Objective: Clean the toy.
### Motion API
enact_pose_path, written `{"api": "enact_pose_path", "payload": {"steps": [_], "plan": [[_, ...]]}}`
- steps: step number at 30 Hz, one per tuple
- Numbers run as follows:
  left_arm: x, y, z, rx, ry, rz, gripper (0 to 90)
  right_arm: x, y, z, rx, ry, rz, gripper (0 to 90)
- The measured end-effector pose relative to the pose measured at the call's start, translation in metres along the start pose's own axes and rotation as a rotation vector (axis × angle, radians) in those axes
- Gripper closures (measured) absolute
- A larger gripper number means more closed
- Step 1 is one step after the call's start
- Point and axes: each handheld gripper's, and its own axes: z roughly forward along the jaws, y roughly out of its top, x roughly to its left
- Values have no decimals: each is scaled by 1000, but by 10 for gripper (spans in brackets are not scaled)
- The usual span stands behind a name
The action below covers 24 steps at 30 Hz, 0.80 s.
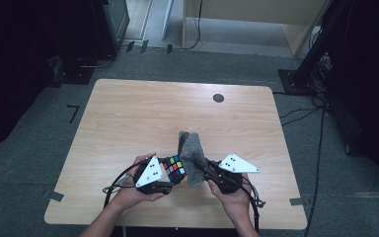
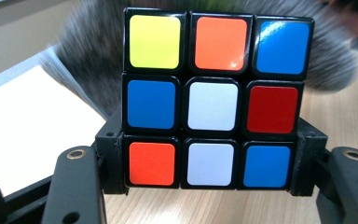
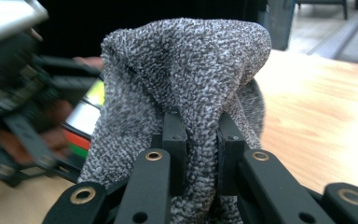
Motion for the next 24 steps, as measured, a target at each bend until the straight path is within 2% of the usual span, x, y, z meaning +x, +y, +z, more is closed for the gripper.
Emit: {"api": "enact_pose_path", "payload": {"steps": [3, 6, 10, 11, 14, 16, 18, 19, 20, 24], "plan": [[-1, 0, 2, 8, 0, -7, 340, 12, 7, -2, -55, 96, 4, 786], [0, 3, -3, -20, -13, -19, 339, 21, 7, 4, -25, 102, -35, 784], [1, 3, -6, -17, -9, -11, 340, 15, 1, 6, -36, 111, 19, 783], [2, 3, -7, -23, -6, -13, 340, 7, -1, 6, -21, 67, 29, 784], [3, 4, -8, -38, -6, -22, 340, -3, -5, 4, 4, -13, 32, 784], [4, 4, -8, -40, -5, -25, 340, -7, -5, 1, 1, -44, 41, 783], [4, 2, -8, -32, 3, -23, 340, -8, -4, -1, -17, -51, 47, 782], [4, 0, -6, -14, 8, -15, 340, -5, 0, -5, -77, -17, 69, 781], [3, 0, -5, -12, 7, -16, 339, -1, 2, -6, -101, 4, 69, 781], [1, 2, -4, -26, -2, -19, 339, 17, 5, -1, -94, 71, 12, 782]]}}
